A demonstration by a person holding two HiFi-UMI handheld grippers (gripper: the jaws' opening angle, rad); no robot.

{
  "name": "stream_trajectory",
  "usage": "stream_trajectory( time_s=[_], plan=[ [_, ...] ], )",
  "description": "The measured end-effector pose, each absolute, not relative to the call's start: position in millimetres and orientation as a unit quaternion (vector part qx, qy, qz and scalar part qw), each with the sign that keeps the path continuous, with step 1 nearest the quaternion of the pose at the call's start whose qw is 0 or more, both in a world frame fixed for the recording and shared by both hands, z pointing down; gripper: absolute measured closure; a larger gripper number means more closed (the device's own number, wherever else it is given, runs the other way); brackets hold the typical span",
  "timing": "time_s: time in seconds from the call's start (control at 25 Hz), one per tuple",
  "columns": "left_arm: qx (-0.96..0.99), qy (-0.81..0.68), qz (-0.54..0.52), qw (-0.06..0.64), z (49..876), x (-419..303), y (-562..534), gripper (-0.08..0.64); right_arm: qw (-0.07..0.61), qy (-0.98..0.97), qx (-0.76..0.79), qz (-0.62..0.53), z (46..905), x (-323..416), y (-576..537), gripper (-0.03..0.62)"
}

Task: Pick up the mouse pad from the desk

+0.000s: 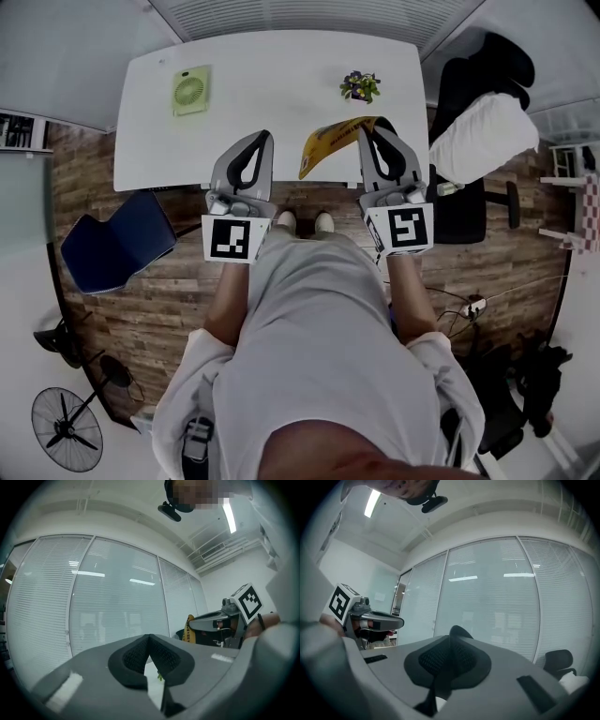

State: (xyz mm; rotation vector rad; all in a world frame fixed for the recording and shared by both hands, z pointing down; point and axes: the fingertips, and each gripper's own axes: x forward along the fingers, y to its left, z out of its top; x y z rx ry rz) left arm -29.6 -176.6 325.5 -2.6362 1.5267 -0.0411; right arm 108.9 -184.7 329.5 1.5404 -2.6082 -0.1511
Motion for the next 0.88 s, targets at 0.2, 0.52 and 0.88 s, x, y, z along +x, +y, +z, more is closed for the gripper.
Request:
stream_trajectory(
  time_s=[0.2, 0.52, 0.88],
  plan=[
    [-0.862, 0.505, -0.003, 0.047, 320.1, -30.2, -176.5, 0.563, 0.05, -0.858, 0.507, -0.057, 326.0, 105.0, -181.0, 0.581],
    [-0.863, 0.503, 0.008, 0.049, 312.6, -29.0, -178.3, 0.563, 0.042, -0.852, 0.517, -0.07, 316.8, 106.2, -179.3, 0.581],
    [-0.861, 0.506, 0.014, 0.056, 304.7, -38.4, -175.2, 0.563, 0.025, -0.849, 0.522, -0.075, 305.0, 103.5, -176.1, 0.581]
  ],
)
